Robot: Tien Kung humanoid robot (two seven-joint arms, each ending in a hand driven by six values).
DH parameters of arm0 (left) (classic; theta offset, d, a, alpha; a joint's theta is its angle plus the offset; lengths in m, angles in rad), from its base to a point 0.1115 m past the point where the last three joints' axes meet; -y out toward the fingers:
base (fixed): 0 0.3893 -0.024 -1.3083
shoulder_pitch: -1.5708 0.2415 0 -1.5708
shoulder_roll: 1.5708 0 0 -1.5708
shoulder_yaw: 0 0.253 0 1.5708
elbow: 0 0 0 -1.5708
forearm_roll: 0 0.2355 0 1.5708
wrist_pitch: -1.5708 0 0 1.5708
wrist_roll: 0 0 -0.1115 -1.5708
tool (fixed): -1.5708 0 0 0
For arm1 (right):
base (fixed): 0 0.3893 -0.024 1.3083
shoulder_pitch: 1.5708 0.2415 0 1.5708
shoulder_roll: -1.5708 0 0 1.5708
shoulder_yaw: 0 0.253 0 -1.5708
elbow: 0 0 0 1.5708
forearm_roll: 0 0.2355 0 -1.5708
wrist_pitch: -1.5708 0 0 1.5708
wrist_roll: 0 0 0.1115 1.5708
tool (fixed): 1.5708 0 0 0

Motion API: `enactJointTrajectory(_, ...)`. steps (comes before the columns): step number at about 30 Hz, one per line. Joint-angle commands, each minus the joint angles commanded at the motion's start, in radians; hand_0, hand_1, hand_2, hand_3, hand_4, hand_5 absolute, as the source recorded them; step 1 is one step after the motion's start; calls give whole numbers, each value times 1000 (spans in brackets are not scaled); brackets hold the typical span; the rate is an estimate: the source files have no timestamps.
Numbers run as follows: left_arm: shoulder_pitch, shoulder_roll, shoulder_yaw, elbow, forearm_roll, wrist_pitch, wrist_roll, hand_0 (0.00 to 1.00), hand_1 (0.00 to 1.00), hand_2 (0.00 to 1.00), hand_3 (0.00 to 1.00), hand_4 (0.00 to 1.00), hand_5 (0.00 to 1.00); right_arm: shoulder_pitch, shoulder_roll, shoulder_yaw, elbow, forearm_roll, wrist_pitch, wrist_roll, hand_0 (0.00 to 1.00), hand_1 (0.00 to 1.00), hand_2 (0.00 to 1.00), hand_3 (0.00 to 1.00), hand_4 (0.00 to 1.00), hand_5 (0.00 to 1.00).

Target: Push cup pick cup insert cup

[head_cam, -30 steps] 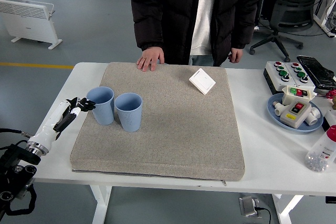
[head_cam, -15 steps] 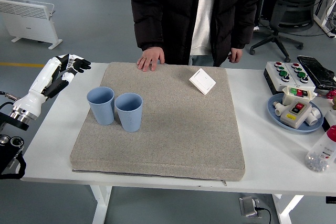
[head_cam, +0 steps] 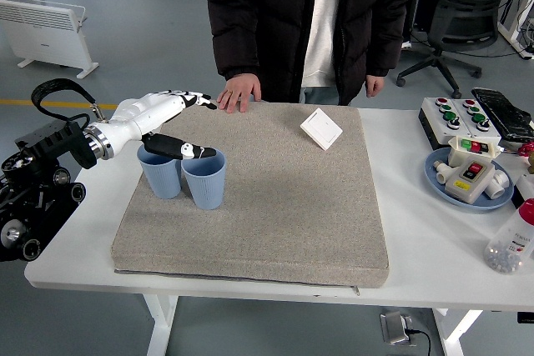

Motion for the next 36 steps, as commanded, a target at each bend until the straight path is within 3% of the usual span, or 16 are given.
enactJointTrajectory(2, -27, -12, 26, 34, 21, -32, 4, 912, 915, 977, 907, 960, 685, 1, 0, -2, 0, 1, 0, 0, 782, 700, 746, 586, 154, 535)
enactJointTrajectory(3, -43, -19, 41, 58, 34, -32, -3, 866, 889, 948, 870, 975, 677, 1, 0, -3, 0, 0, 0, 0, 782, 700, 746, 586, 153, 535)
enactJointTrajectory(7, -85, -38, 78, 116, 70, -41, -7, 866, 889, 948, 870, 975, 677, 4, -1, -8, 0, 1, -1, 1, 782, 700, 746, 586, 153, 535)
enactJointTrajectory(9, -106, -49, 93, 144, 78, -70, 0, 860, 883, 943, 865, 992, 677, 5, -1, -12, 0, 0, 0, 1, 782, 700, 746, 586, 153, 535)
enactJointTrajectory(16, -134, -79, 102, 182, 100, -97, 13, 851, 877, 939, 865, 998, 666, 6, -3, -17, 0, 0, 0, 1, 782, 700, 744, 585, 153, 535)
enactJointTrajectory(26, -141, -118, 138, 235, 184, -44, 5, 837, 863, 940, 881, 998, 621, 8, -7, -22, 0, 0, -1, 0, 782, 699, 743, 585, 152, 533)
enactJointTrajectory(27, -141, -121, 140, 240, 184, -39, 4, 791, 845, 937, 885, 989, 540, 7, -7, -23, 0, -1, -1, 0, 782, 698, 739, 585, 151, 532)
enactJointTrajectory(32, -137, -132, 148, 256, 184, -9, -6, 791, 845, 937, 885, 989, 540, 7, -8, -24, 0, -4, -2, 0, 782, 698, 739, 585, 151, 532)
enactJointTrajectory(33, -138, -133, 153, 259, 184, -7, -7, 728, 815, 922, 883, 944, 400, 7, -9, -25, 0, -3, -2, 0, 783, 698, 736, 585, 151, 532)
enactJointTrajectory(36, -139, -138, 158, 269, 184, -8, -7, 728, 815, 922, 883, 944, 400, 7, -9, -25, 0, -4, -2, 0, 783, 698, 736, 585, 151, 532)
